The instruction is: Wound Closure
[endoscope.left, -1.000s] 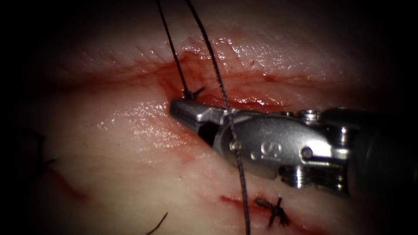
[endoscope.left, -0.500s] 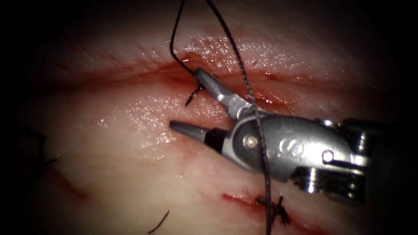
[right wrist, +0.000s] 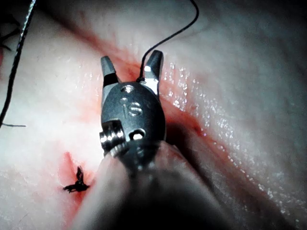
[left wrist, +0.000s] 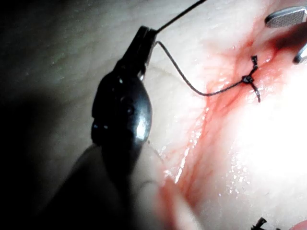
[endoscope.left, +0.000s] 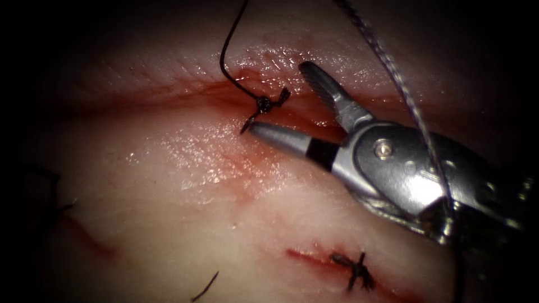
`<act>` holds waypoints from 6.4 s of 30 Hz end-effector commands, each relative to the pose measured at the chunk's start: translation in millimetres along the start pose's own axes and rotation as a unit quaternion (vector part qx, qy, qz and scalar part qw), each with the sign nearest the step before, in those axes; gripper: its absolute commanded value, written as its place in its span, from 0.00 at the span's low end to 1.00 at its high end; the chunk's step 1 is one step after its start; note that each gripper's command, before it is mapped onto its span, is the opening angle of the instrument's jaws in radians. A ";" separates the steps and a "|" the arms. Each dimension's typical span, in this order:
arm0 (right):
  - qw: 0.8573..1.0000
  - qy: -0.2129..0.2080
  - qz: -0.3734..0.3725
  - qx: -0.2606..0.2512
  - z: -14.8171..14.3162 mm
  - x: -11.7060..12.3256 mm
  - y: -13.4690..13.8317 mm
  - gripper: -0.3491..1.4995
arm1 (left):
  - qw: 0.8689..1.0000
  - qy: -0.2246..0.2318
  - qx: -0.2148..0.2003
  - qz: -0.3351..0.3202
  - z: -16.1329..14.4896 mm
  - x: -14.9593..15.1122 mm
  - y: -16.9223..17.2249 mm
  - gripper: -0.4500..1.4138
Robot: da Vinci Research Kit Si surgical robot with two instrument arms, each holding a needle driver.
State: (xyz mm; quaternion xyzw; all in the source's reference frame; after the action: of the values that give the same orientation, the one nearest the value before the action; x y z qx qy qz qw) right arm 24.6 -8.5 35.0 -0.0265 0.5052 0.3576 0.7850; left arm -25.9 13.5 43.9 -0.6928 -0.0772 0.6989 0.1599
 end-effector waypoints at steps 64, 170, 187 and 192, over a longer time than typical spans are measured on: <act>0.989 -0.088 -0.120 0.024 13.8 -1.7 -0.9 0.51 | 0.999 0.039 -0.028 0.016 3.3 13.0 9.1 0.00; 0.979 -0.049 -0.006 0.197 -8.4 -3.2 6.4 0.36 | 0.921 -0.207 0.246 0.219 5.6 -4.3 -27.7 0.00; 0.892 -0.114 0.398 0.182 -2.0 -3.3 -0.5 0.98 | 0.925 -0.197 0.239 0.220 5.6 -4.2 -27.5 0.00; 0.875 -0.112 0.439 0.171 0.2 -3.4 -1.1 0.98 | 0.926 -0.193 0.237 0.221 5.8 -4.2 -27.1 0.00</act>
State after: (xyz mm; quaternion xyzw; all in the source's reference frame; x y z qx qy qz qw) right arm 23.4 -11.5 37.1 0.3725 0.4261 0.5737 0.5921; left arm -28.0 37.4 56.7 -0.4849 0.2147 0.8356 0.1432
